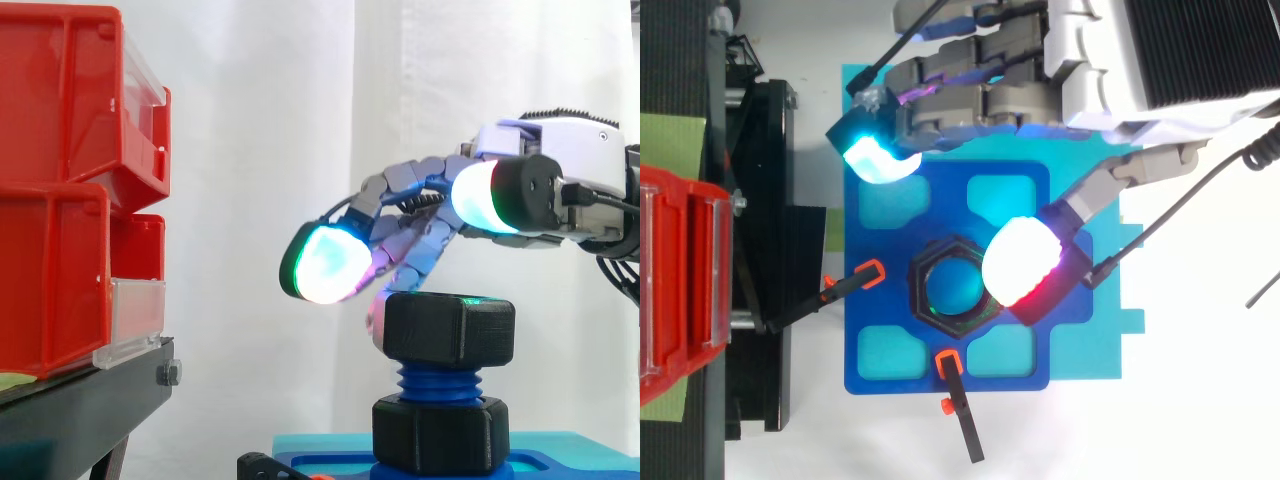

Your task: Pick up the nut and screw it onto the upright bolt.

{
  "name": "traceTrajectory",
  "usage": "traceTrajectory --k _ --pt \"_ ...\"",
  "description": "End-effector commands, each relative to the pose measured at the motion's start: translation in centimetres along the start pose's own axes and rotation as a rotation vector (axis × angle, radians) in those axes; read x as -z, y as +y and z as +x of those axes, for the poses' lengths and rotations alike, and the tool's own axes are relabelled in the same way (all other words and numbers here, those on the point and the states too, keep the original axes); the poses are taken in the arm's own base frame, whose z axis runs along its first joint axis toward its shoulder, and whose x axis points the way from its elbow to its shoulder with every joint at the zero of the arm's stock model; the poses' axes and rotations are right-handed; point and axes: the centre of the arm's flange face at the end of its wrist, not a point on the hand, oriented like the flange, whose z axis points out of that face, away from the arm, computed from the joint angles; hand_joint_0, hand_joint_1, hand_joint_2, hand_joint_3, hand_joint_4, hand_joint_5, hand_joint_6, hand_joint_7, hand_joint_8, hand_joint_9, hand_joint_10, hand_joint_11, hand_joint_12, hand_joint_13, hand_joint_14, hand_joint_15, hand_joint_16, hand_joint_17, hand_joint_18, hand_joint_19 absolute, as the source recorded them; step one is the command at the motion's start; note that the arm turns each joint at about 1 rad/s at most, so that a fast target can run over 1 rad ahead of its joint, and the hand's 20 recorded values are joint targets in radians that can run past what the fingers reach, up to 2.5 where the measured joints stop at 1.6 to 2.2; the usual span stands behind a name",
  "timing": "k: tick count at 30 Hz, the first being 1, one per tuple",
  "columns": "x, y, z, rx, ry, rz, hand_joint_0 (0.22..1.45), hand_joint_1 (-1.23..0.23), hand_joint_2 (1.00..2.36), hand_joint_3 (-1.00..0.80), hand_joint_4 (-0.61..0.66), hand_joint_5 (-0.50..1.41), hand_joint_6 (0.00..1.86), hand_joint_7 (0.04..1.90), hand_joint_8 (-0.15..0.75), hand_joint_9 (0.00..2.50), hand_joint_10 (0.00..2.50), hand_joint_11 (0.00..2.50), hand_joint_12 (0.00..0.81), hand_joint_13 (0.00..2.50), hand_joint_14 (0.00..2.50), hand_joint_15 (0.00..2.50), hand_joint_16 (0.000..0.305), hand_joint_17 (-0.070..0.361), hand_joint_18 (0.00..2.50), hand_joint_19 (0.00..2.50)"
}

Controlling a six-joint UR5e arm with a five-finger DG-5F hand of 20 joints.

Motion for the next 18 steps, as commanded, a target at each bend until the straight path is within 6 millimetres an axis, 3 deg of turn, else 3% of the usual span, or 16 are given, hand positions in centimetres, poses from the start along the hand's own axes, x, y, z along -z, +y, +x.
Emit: traceTrajectory --k 1,6,18 --pt "-0.8 1.3 0.2 -0.002 -0.015 -0.016 0.51 -0.19 1.0 -0.5 0.16 -0.1 0.5 0.63 0.175 0.81 0.0 0.0 0.158 0.6 0.0 0.0 0.016 0.036 0.29 0.0" --pt "-1.6 2.9 0.7 -0.009 -0.016 -0.014 0.49 -0.14 1.0 -0.5 0.14 -0.11 0.5 0.6 0.165 0.63 0.0 0.0 0.206 0.35 0.0 0.0 0.022 0.05 0.0 0.0" --pt "-2.4 5.2 1.5 -0.023 0.003 -0.01 0.48 -0.05 1.0 -0.5 0.12 -0.14 0.5 0.59 0.148 0.38 0.0 0.0 0.259 0.15 0.0 0.0 0.028 0.064 0.0 0.0"
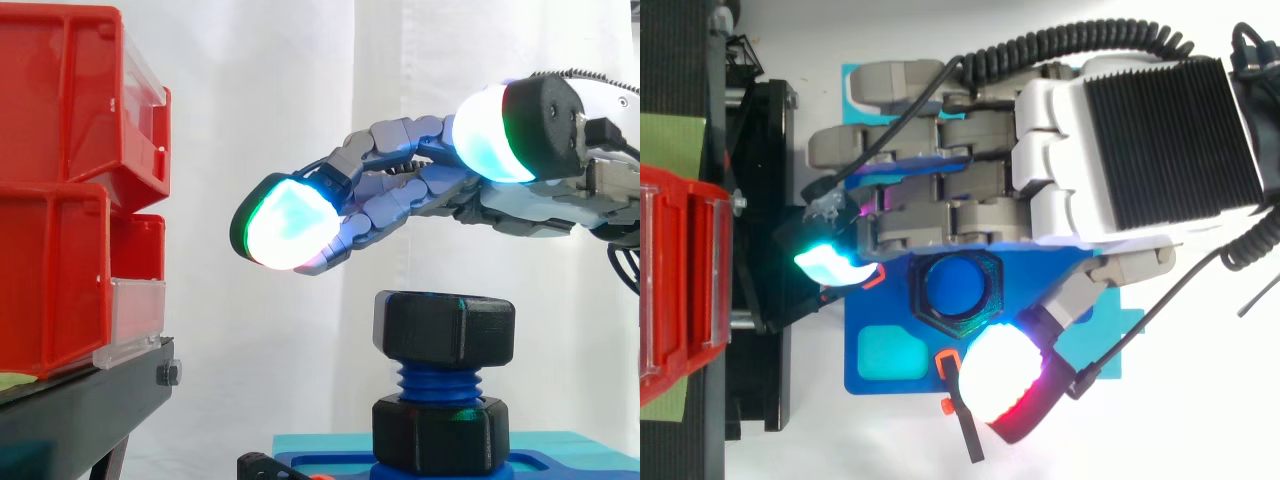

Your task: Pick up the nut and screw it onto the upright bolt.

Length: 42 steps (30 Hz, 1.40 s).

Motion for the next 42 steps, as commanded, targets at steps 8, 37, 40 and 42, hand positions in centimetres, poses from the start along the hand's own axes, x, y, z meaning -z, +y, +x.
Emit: traceTrajectory --k 8,37,40,42 --pt "0.4 0.5 0.8 -0.01 0.046 0.007 0.48 -0.03 1.0 -0.5 0.11 -0.15 0.5 0.59 0.143 0.3 0.0 0.0 0.266 0.08 0.0 0.0 0.031 0.069 0.0 0.0" --pt "1.5 -1.1 0.7 0.003 0.086 0.012 0.51 -0.13 1.0 -0.5 0.22 -0.06 0.5 1.36 0.238 0.62 0.0 0.0 0.191 0.42 0.0 0.0 0.014 0.032 0.0 0.0" --pt "1.7 -1.7 0.3 0.007 0.074 0.001 0.51 -0.14 1.0 -0.5 0.2 -0.05 0.5 1.42 0.238 0.63 0.0 0.0 0.184 0.44 0.0 0.0 0.013 0.03 0.03 0.0" --pt "1.8 -2.0 0.2 0.009 0.071 0.002 0.51 -0.16 1.0 -0.5 0.2 -0.05 0.5 1.45 0.246 0.68 0.0 0.0 0.177 0.48 0.0 0.0 0.012 0.027 0.07 0.0"
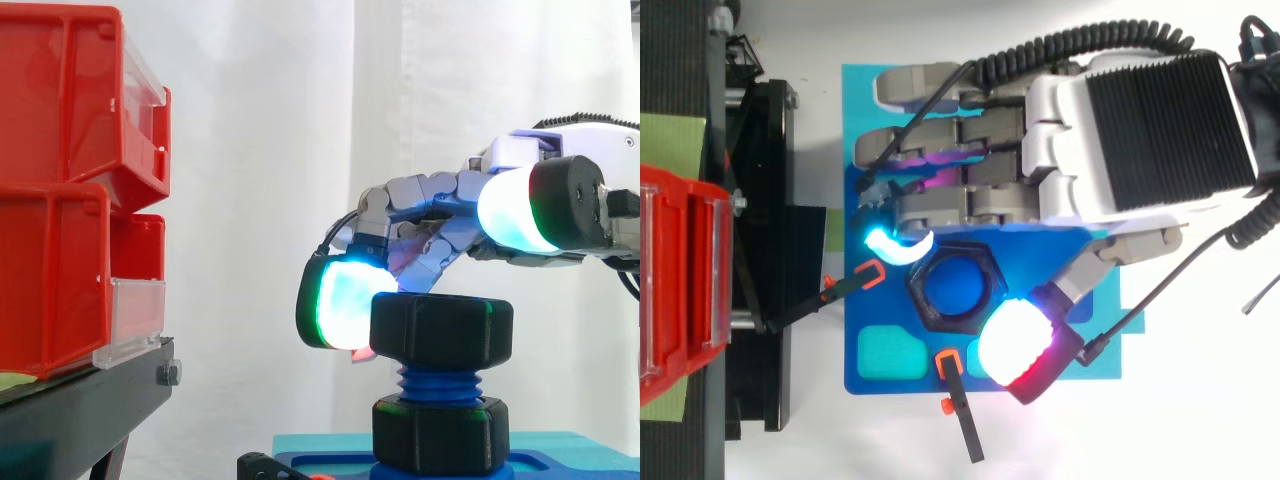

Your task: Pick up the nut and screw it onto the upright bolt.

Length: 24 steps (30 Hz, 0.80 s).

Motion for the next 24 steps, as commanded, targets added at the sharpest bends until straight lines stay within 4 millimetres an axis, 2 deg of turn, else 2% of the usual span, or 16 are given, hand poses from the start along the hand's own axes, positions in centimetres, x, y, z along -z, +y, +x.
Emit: traceTrajectory --k 1,20,21,24 --pt "0.2 -0.6 -0.3 0.006 -0.015 -0.009 0.51 -0.16 1.0 -0.5 0.2 -0.05 0.5 1.46 0.246 0.68 0.0 0.0 0.176 0.48 0.0 0.0 0.012 0.027 0.07 0.0" --pt "1.1 -2.8 -1.3 0.023 -0.045 -0.023 0.53 -0.19 1.0 -0.5 0.17 -0.01 0.53 1.58 0.255 0.84 0.0 0.0 0.151 0.61 0.0 0.0 0.007 0.015 0.22 0.0" --pt "1.1 -2.9 -1.3 0.024 -0.046 -0.028 0.52 -0.19 1.0 -0.5 0.23 -0.05 0.5 1.29 0.242 0.82 0.0 0.0 0.156 0.61 0.0 0.0 0.008 0.018 0.22 0.0" --pt "1.0 -2.9 -1.6 0.032 -0.066 -0.039 0.51 -0.19 1.0 -0.5 0.25 -0.08 0.5 0.98 0.226 0.78 0.0 0.0 0.171 0.58 0.0 0.0 0.012 0.027 0.21 0.0"
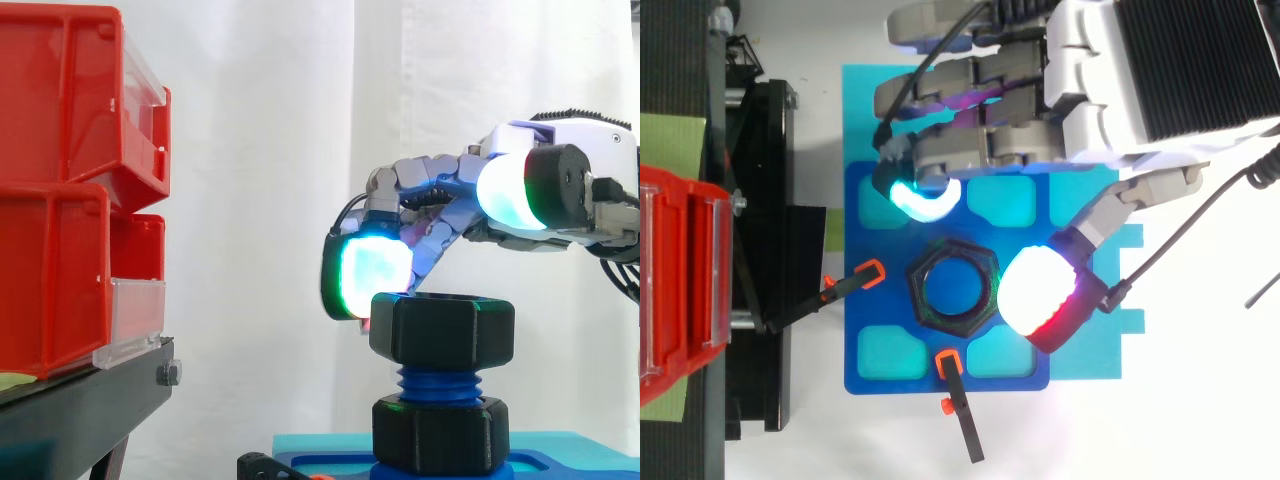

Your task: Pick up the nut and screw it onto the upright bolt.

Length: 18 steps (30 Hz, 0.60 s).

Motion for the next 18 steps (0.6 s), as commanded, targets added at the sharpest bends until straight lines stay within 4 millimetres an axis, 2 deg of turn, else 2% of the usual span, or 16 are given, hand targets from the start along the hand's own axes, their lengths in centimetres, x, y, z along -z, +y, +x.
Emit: traceTrajectory --k 1,3,6,9,14,18 --pt "-0.2 -0.1 -0.3 0.008 -0.021 -0.011 0.51 -0.19 1.0 -0.5 0.25 -0.08 0.5 0.95 0.222 0.77 0.0 0.0 0.176 0.57 0.0 0.0 0.012 0.027 0.21 0.0" --pt "-0.3 -0.1 -0.5 0.013 -0.038 -0.02 0.51 -0.19 1.0 -0.5 0.19 -0.11 0.5 0.81 0.213 0.74 0.0 0.0 0.184 0.55 0.0 0.0 0.015 0.035 0.2 0.0" --pt "-1.0 0.7 -0.6 0.018 -0.069 -0.044 0.5 -0.18 1.0 -0.5 0.18 -0.12 0.5 0.72 0.202 0.7 0.0 0.0 0.19 0.51 0.0 0.0 0.018 0.04 0.17 0.0" --pt "-1.2 1.1 0.9 0.006 -0.04 -0.043 0.5 -0.17 1.0 -0.5 0.17 -0.13 0.5 0.67 0.199 0.68 0.0 0.0 0.195 0.5 0.0 0.0 0.019 0.042 0.17 0.0" --pt "-1.6 1.9 2.0 -0.007 -0.026 -0.043 0.5 -0.17 1.0 -0.5 0.18 -0.13 0.5 0.67 0.2 0.67 0.0 0.0 0.197 0.49 0.0 0.0 0.02 0.044 0.16 0.0" --pt "-1.8 2.8 2.5 -0.023 -0.002 -0.036 0.5 -0.16 1.0 -0.5 0.2 -0.11 0.5 0.86 0.211 0.68 0.0 0.0 0.206 0.5 0.0 0.0 0.02 0.044 0.16 0.0"
